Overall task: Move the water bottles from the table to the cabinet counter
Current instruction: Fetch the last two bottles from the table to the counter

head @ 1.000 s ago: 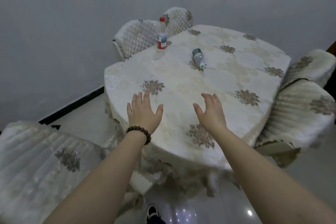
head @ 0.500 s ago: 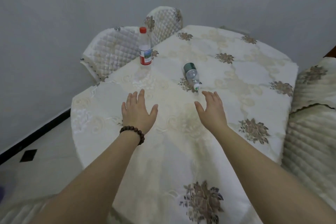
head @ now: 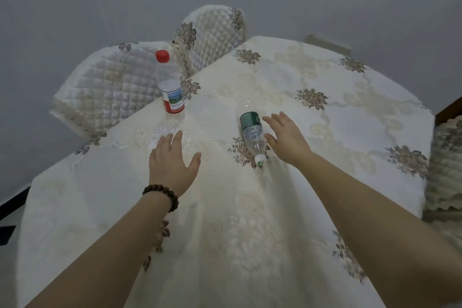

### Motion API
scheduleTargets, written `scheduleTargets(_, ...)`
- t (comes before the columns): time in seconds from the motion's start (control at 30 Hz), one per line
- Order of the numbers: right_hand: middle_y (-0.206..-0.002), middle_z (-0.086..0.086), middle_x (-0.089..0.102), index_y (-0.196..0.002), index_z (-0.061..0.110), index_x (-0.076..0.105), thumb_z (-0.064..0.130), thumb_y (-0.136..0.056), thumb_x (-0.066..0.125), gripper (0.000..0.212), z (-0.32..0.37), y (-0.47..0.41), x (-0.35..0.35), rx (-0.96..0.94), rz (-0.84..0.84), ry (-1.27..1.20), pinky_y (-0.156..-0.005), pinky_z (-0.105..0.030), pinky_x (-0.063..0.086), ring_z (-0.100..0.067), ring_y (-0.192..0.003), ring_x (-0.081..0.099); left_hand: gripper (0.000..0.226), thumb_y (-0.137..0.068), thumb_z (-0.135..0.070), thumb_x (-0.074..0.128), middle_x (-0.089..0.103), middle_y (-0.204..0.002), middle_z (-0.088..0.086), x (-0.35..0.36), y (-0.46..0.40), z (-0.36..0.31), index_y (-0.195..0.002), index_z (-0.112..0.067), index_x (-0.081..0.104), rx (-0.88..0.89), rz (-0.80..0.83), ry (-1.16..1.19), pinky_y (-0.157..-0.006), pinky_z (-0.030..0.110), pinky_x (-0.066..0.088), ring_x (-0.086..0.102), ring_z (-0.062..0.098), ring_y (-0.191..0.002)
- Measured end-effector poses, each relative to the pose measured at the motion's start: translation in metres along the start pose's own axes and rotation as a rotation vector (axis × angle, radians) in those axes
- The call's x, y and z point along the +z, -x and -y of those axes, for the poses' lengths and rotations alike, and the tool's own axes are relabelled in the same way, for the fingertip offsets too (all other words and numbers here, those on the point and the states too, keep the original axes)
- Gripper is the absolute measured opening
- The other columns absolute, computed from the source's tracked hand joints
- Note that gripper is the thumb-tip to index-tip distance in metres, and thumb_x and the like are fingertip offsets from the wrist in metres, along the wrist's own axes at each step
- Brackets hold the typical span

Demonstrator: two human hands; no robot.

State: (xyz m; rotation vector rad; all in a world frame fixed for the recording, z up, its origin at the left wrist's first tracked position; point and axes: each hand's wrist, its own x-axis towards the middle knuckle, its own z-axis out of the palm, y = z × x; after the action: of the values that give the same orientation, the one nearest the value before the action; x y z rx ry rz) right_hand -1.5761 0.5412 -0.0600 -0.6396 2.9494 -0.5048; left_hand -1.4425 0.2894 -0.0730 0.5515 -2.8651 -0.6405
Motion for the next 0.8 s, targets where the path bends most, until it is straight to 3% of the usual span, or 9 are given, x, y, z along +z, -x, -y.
scheduleTargets(0.1,-0.159,-0.005,0.02,-0.149,0.027,0.025,0.01,-0.097,0.044,0.058,-0.016,-0.032,0.008,-0.056,0.085,0.119,-0.12,-0.043,0.008,-0.024,-0.148,0.006,0.071,-0.092,-0.046,0.051,0.027,-0.156,0.011,0.012,-0.02,0.008,-0.15,-0.014,0.025,-0.007,0.018,0.028,-0.118,0.044,0.017,0.017,0.026,-0.146)
scheduleTargets(0.2,-0.161,0.0,0.007,-0.15,0.035,0.015,-0.011,-0.087,0.045,0.084,-0.024,-0.057,0.013,-0.17,0.205,0.327,-0.12,-0.047,0.006,-0.023,-0.149,-0.002,0.072,-0.091,-0.045,0.053,0.024,-0.157,0.008,0.026,-0.037,0.017,-0.15,-0.017,0.023,-0.003,0.048,0.075,-0.118,0.043,0.017,0.014,0.024,-0.147)
scheduleTargets(0.3,-0.162,0.003,-0.003,-0.15,0.037,0.008,-0.014,-0.084,0.045,0.092,-0.023,-0.072,0.016,-0.299,0.303,0.468,-0.12,-0.049,0.004,-0.021,-0.148,-0.009,0.073,-0.091,-0.045,0.054,0.023,-0.158,0.006,0.037,-0.047,0.026,-0.151,-0.018,0.022,-0.021,0.069,0.093,-0.118,0.042,0.016,0.013,0.022,-0.147)
scheduleTargets(0.4,-0.162,0.005,-0.002,-0.15,0.034,0.013,-0.002,-0.087,0.053,0.083,-0.019,-0.084,0.022,-0.344,0.296,0.474,-0.12,-0.048,0.002,-0.02,-0.148,-0.01,0.074,-0.09,-0.044,0.056,0.024,-0.157,0.007,0.041,-0.056,0.032,-0.151,-0.017,0.023,-0.013,0.069,0.112,-0.118,0.042,0.018,0.015,0.022,-0.146)
scheduleTargets(0.47,-0.161,0.006,0.002,-0.148,0.028,0.023,0.02,-0.088,0.061,0.071,-0.017,-0.089,0.027,-0.326,0.292,0.42,-0.119,-0.047,0.001,-0.019,-0.148,-0.01,0.074,-0.09,-0.042,0.058,0.026,-0.156,0.008,0.041,-0.064,0.035,-0.15,-0.016,0.024,0.011,0.074,0.13,-0.118,0.041,0.018,0.017,0.023,-0.145)
scheduleTargets(0.6,-0.157,-0.002,0.024,-0.143,0.015,0.034,0.052,-0.082,0.063,0.077,-0.008,-0.09,0.04,-0.255,0.265,0.339,-0.119,-0.042,0.003,-0.02,-0.148,0.007,0.074,-0.089,-0.039,0.06,0.029,-0.154,0.008,0.034,-0.081,0.035,-0.149,-0.013,0.026,0.011,0.033,0.197,-0.116,0.04,0.022,0.022,0.024,-0.143)
scheduleTargets(0.7,-0.141,-0.006,0.044,-0.139,0.013,0.038,0.056,-0.083,0.06,0.074,0.001,-0.083,0.046,-0.159,0.214,0.257,-0.114,-0.037,0.021,-0.025,-0.133,0.036,0.072,-0.088,-0.036,0.062,0.035,-0.149,0.009,0.027,-0.093,0.035,-0.147,-0.012,0.029,0.007,-0.028,0.254,-0.111,0.04,0.029,0.03,0.025,-0.138)
scheduleTargets(0.8,-0.138,-0.006,0.047,-0.141,0.016,0.036,0.05,-0.081,0.066,0.075,0.006,-0.078,0.05,-0.128,0.201,0.272,-0.109,-0.037,0.029,-0.026,-0.126,0.043,0.071,-0.087,-0.034,0.064,0.037,-0.146,0.008,0.022,-0.106,0.035,-0.147,-0.015,0.029,-0.004,-0.064,0.323,-0.108,0.035,0.028,0.032,0.023,-0.136)
